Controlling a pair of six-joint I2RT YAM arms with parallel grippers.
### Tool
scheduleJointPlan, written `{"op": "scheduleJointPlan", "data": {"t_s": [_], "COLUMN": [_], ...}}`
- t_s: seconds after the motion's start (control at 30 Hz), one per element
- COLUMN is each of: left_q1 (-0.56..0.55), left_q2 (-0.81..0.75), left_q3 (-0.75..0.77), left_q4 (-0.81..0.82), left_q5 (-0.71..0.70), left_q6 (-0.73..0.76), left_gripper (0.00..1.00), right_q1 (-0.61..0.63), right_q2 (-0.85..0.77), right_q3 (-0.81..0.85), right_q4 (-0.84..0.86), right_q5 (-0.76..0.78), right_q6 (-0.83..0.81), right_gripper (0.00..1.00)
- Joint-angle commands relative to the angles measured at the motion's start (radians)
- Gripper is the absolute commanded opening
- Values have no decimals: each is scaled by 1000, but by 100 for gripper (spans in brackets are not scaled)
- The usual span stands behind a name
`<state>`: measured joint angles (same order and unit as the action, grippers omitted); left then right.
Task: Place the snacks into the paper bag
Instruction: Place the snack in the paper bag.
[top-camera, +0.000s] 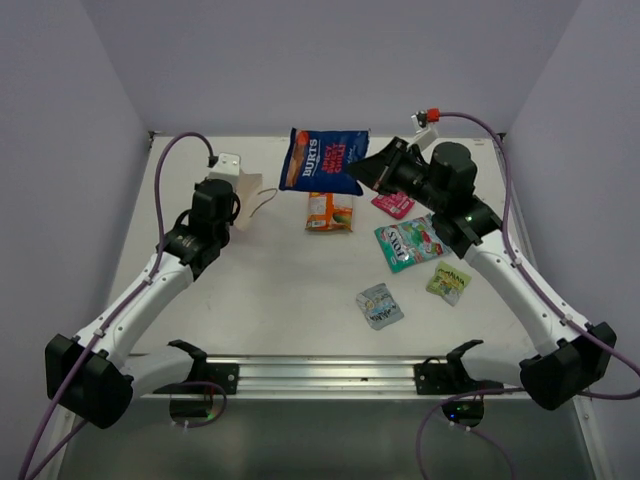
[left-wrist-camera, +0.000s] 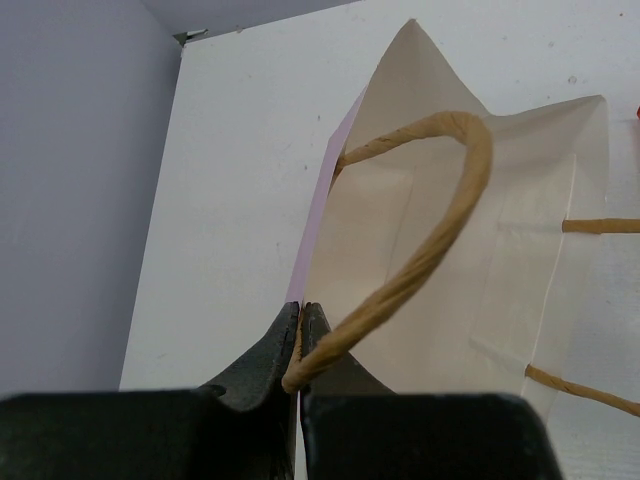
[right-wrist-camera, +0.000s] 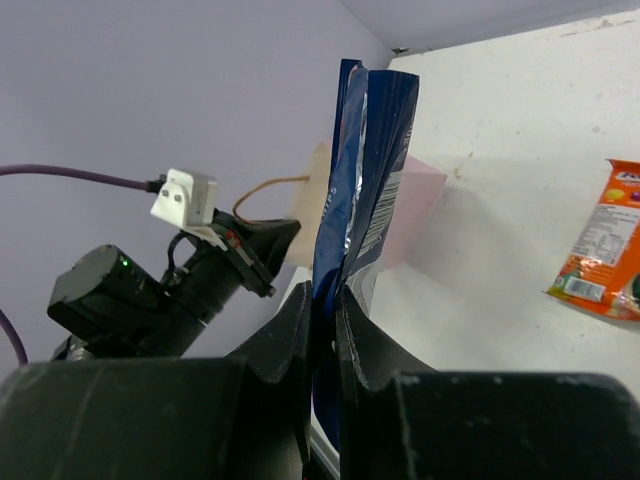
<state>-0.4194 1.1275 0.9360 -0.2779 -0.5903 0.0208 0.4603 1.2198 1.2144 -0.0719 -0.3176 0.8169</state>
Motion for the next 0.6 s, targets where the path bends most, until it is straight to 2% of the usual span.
{"op": "scheduleJointPlan", "data": {"t_s": [0.0,0.27,0.57], "left_q1": [4,4,4], "left_q2": [-23,-9,9], "left_q3": [-2,0,10], "left_q4": [46,42,26], "left_q5": [-16,-22,-49], "left_q6": [11,5,-10], "left_gripper": [0,0,0], "right_q1": [57,185,316], "right_q2": [52,188,276], "right_q3": [97,221,162], "right_q4": [18,17,24], "right_q5": [106,213,267], "right_q6": [25,11,-7], "right_gripper": [0,0,0]}}
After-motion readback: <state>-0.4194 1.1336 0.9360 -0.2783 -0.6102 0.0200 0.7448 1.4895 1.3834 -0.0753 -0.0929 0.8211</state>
